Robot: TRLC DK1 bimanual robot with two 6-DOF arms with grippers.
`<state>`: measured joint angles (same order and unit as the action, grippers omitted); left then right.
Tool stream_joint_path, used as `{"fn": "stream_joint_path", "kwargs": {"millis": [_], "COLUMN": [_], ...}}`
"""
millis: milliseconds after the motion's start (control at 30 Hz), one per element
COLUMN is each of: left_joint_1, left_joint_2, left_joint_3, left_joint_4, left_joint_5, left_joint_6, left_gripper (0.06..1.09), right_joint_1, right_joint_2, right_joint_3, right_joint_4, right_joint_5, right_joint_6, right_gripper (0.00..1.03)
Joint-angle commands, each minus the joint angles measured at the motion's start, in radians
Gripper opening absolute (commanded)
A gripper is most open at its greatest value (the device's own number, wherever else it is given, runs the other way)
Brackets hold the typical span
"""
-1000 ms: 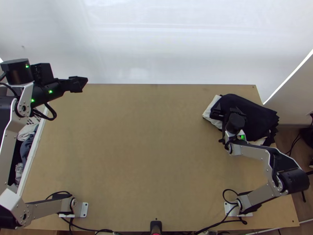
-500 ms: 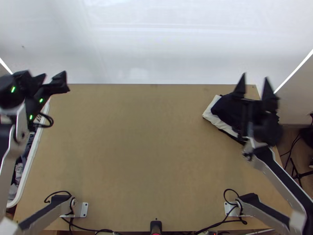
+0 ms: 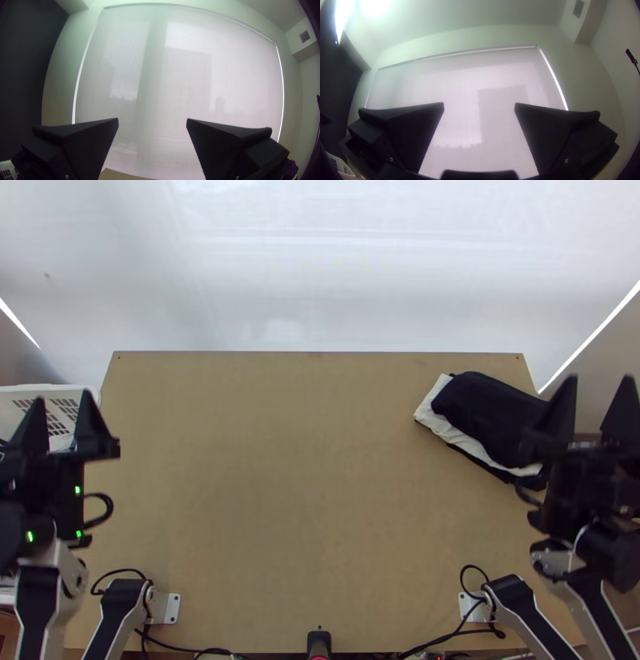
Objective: Fold the t-shirt
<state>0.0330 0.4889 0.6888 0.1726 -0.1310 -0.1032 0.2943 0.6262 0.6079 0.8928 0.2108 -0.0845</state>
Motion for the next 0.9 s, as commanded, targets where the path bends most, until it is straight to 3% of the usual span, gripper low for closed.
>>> {"fn": "stream_joint_path", "kwargs": {"millis": [0, 333, 500, 867], "left_joint_1": [0.002, -0.008, 0.002, -0.004], "left_joint_2": [-0.223, -0.492, -0.492, -0.490], "left_joint_3": [-0.227, -0.522, -0.606, -0.664], "left_joint_4": [0.070, 0.146, 0.156, -0.189], "left_joint_5": [-0.018, -0.009, -0.009, 0.030], "left_joint_6": [0.045, 0.172, 0.168, 0.077], "left_gripper": [1.05, 1.05, 1.05, 1.05], "right_joint_1": [0.003, 0.009, 0.014, 0.008], "right_joint_2": [-0.181, -0.424, -0.479, -0.526], "right_joint_3": [-0.208, -0.596, -0.605, -0.605], "right_joint_4": [0.006, -0.012, -0.272, -0.710], "right_joint_5": [-0.057, -0.103, -0.105, -0.105], "right_joint_6": [-0.024, -0.015, 0.032, 0.063], "right_gripper": [0.98, 0.98, 0.98, 0.98]}}
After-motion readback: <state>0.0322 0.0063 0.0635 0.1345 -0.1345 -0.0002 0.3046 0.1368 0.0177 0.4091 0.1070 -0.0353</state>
